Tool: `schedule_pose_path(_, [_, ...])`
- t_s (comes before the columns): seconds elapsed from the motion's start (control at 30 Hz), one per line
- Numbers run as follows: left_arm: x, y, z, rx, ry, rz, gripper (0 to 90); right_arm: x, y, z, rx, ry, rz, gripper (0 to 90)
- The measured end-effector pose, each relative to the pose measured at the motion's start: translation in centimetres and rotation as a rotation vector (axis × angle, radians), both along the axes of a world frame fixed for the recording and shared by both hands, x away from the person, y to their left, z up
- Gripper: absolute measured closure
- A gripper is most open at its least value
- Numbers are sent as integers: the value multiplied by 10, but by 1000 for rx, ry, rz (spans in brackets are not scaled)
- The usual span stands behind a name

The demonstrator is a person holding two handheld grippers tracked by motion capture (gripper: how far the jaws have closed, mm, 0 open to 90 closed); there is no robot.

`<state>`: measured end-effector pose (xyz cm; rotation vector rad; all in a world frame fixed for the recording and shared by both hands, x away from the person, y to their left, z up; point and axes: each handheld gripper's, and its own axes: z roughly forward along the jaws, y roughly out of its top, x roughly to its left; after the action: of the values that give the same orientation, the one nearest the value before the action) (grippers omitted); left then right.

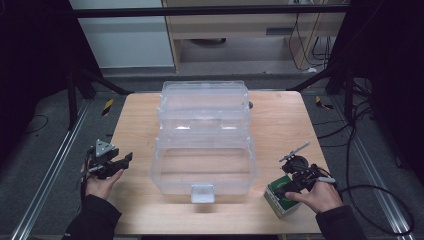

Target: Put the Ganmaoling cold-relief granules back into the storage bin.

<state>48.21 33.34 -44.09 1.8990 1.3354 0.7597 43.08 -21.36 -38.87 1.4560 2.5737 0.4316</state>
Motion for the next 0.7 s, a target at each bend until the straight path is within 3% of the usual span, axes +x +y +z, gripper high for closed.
schedule_pose_path(0.7, [0,-3,-1,6,37,-9,426,4,6,-17,-42,79,29,35])
